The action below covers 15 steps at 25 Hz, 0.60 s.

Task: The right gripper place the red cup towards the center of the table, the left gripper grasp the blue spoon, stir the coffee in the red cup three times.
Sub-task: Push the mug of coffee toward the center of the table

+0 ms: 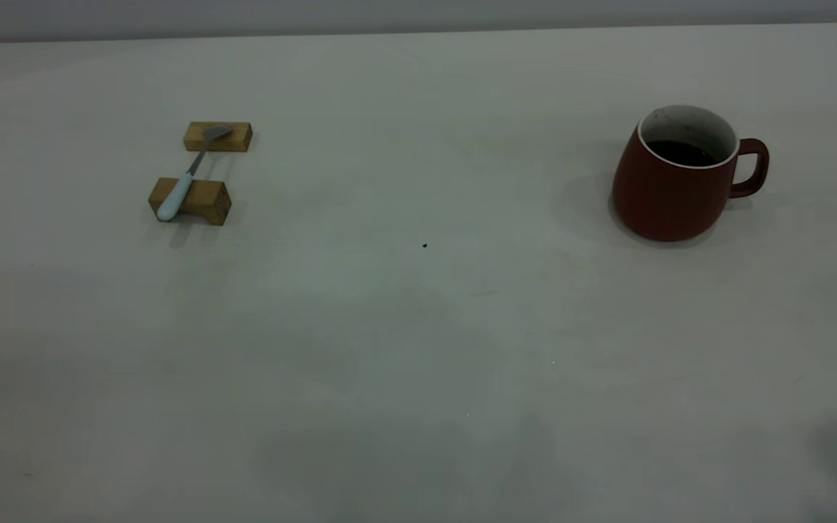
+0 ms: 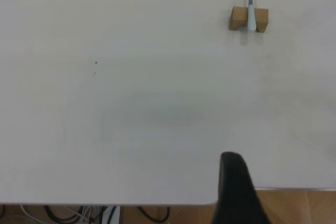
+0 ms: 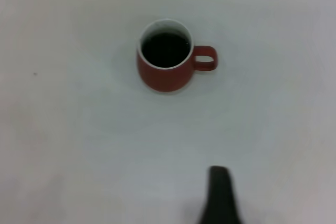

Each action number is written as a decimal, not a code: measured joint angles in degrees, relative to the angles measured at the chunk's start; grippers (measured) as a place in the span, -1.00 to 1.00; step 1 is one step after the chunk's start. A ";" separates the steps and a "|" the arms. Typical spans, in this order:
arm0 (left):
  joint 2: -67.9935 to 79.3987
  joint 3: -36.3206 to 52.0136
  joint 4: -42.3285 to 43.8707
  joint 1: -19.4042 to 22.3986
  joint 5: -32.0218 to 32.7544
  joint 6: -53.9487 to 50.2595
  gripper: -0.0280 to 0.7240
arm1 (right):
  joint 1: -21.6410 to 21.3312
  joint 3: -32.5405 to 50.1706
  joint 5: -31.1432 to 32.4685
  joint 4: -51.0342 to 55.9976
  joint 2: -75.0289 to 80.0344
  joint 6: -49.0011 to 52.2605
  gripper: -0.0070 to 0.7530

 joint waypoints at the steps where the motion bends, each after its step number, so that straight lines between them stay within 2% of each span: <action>1: 0.00 0.00 0.00 0.00 0.00 0.00 0.49 | 0.00 -1.71 -0.75 -0.31 3.97 -0.93 0.81; 5: 0.00 0.00 0.00 0.00 0.00 0.00 0.49 | 0.00 -8.50 -2.46 -0.73 18.20 -8.40 0.93; 11: 0.00 0.00 0.00 0.00 0.00 0.00 0.49 | 0.00 -16.28 -3.77 -0.96 35.60 -26.61 0.93; 15: 0.00 0.00 0.00 0.00 0.00 0.00 0.49 | 0.00 -20.34 -3.87 -1.80 46.89 -34.67 0.89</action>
